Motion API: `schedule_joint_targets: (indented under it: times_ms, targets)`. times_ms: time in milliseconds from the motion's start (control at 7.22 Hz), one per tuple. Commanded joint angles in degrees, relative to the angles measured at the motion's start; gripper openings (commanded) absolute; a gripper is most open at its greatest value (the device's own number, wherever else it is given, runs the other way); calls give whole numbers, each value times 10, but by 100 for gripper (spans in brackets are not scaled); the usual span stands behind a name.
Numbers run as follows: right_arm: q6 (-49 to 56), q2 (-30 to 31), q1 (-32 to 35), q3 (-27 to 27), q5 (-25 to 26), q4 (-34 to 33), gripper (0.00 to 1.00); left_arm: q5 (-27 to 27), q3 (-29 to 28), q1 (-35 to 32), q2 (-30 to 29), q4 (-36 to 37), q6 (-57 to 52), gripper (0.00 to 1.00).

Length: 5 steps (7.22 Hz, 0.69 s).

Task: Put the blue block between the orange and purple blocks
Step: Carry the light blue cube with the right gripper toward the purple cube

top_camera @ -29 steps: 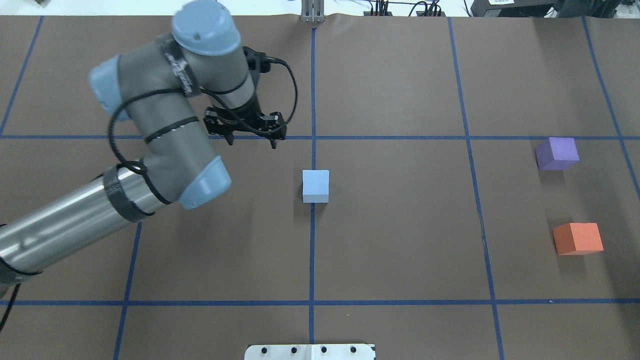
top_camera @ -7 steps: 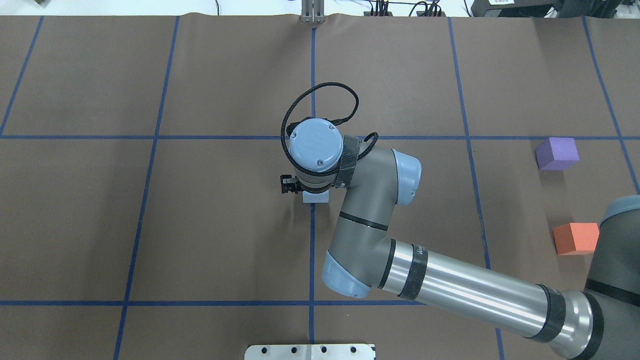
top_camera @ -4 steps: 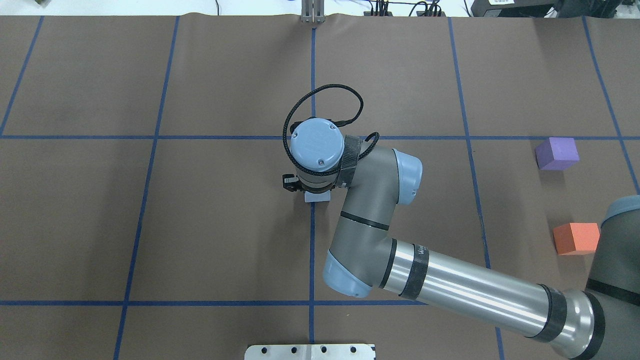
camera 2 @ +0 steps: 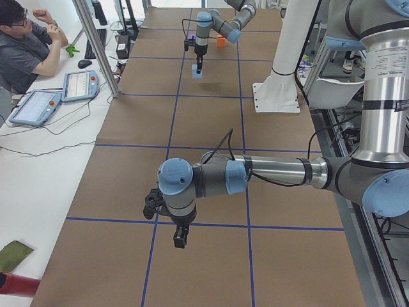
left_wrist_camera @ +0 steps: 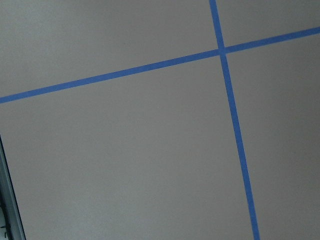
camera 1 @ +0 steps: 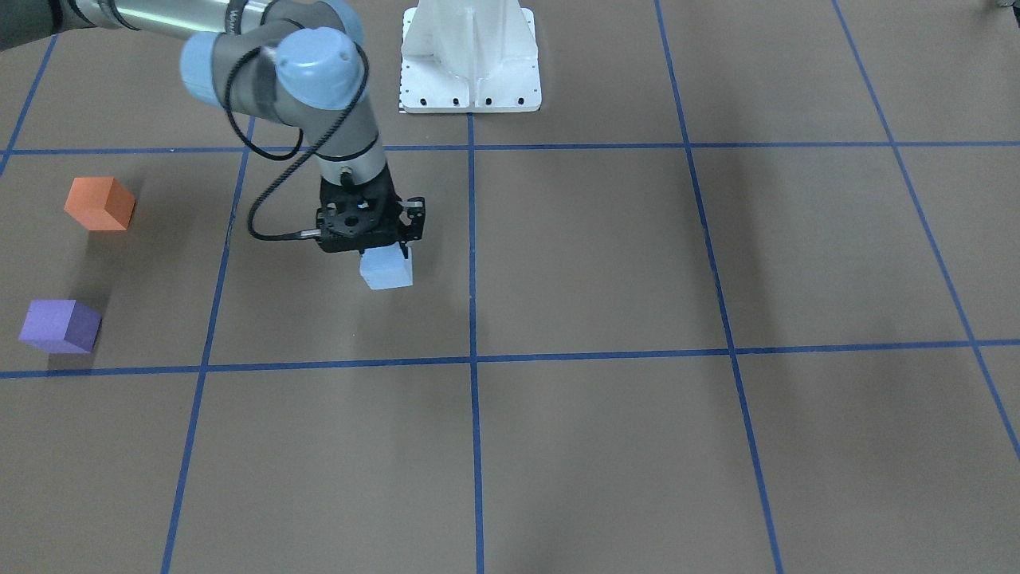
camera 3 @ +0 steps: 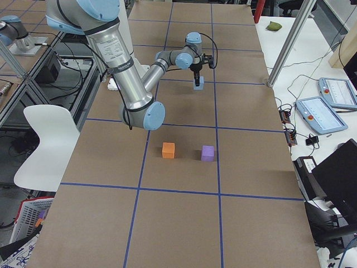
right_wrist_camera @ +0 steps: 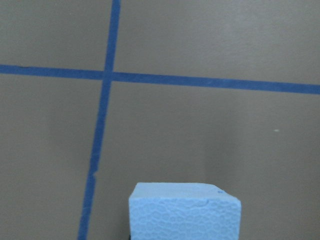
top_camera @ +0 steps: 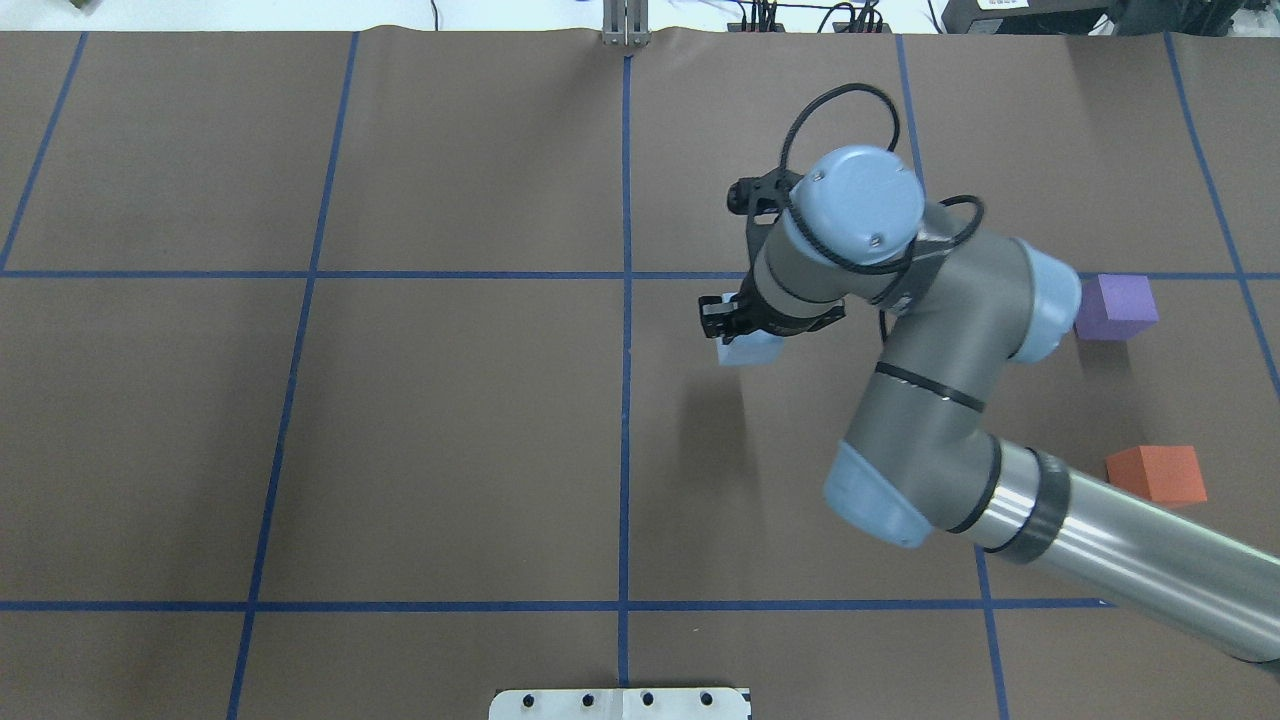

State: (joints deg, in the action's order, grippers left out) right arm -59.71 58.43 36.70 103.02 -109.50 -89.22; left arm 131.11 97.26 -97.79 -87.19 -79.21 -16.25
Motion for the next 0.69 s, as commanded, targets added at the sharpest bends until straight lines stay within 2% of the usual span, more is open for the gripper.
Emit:
schedule_joint_targets:
  times_ms: [0,277,554]
  targets:
    - [81,116,60,109,-47,-18,40,0,18,1,3,-1,28,100]
    - [163,216,123,134,-75,-3,40,0,18,2,3,-1,28,100]
    - [184,321,184,120,-118,108,40,0,19,2,3,-2,28,100]
